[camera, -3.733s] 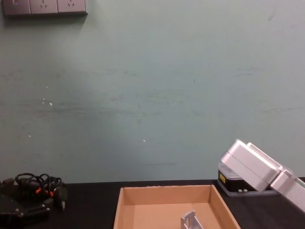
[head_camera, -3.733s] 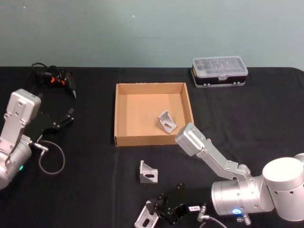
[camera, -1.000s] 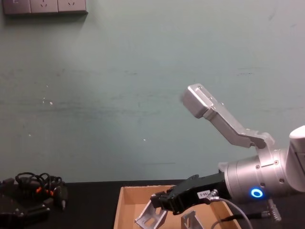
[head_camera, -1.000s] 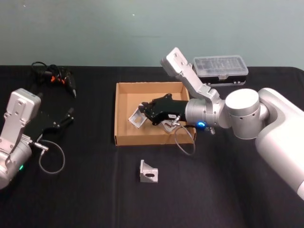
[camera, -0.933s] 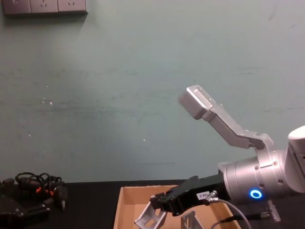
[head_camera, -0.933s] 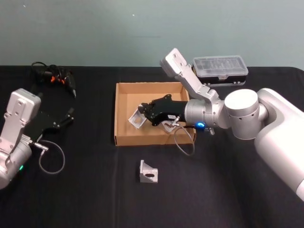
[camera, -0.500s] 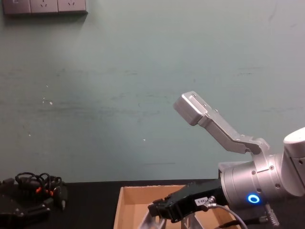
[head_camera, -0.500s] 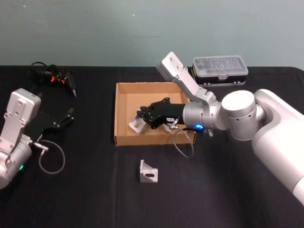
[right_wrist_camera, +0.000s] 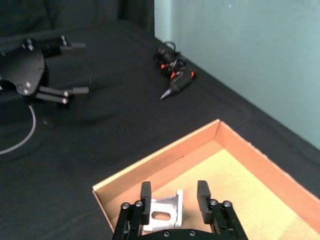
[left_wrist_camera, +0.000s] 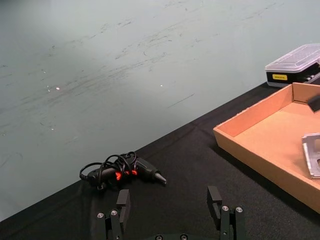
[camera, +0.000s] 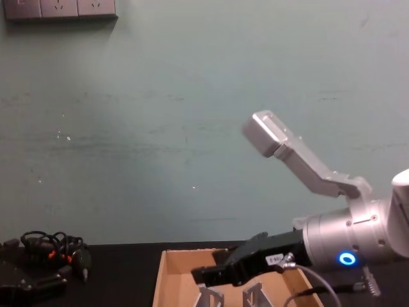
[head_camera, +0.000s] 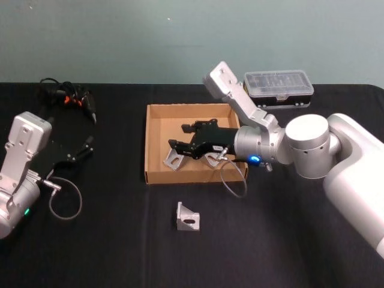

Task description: Use one hand to pick up the angle iron from the table and place it into the box.

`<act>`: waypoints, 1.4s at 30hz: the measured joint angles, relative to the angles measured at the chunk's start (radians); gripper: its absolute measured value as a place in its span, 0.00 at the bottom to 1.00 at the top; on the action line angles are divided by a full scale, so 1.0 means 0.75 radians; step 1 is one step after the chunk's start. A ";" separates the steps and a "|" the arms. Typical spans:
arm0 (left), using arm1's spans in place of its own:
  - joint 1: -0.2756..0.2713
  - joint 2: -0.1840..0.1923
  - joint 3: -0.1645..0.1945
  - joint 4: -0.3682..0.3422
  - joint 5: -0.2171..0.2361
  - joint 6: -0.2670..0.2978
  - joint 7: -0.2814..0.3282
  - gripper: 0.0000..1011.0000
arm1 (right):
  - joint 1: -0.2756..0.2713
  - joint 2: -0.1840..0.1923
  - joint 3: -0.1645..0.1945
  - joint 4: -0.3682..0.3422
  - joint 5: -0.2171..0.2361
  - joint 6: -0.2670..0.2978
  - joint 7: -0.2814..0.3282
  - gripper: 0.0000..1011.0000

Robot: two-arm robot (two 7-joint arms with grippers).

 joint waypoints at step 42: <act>0.000 0.000 0.000 0.000 0.000 0.000 0.000 1.00 | -0.345 0.469 -0.016 -0.736 0.216 0.140 0.215 0.99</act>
